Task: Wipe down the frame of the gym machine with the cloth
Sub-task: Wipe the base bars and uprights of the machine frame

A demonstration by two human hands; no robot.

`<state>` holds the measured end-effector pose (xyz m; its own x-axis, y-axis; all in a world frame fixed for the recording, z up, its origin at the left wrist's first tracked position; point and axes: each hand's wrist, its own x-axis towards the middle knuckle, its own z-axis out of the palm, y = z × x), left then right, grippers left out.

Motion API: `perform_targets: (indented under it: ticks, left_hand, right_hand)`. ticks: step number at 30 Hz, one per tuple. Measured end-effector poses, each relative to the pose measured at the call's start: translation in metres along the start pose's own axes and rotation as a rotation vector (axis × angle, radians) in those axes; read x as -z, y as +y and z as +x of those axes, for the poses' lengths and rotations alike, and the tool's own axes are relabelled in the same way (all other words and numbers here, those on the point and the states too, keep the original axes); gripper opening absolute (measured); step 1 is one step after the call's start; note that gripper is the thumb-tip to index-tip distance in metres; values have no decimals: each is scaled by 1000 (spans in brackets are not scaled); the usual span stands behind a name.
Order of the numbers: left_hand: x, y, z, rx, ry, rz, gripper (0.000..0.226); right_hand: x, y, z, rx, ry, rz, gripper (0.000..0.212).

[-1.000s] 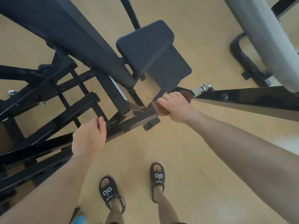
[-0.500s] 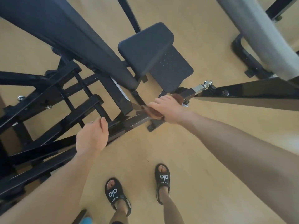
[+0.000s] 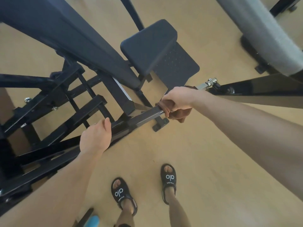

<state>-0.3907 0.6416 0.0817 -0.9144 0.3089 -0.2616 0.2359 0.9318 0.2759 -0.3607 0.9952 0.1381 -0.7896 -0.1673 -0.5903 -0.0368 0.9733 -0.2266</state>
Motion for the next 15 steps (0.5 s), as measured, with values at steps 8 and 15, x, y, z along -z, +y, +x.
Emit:
perform_targets:
  ticks: [8, 15]
  left_hand:
    - [1, 2, 0, 52, 7, -5, 55]
    - [-1, 1, -1, 54, 19, 7, 53]
  right_hand:
    - [-11, 16, -18, 64, 118, -35, 48]
    - [-1, 12, -17, 109, 67, -146, 57]
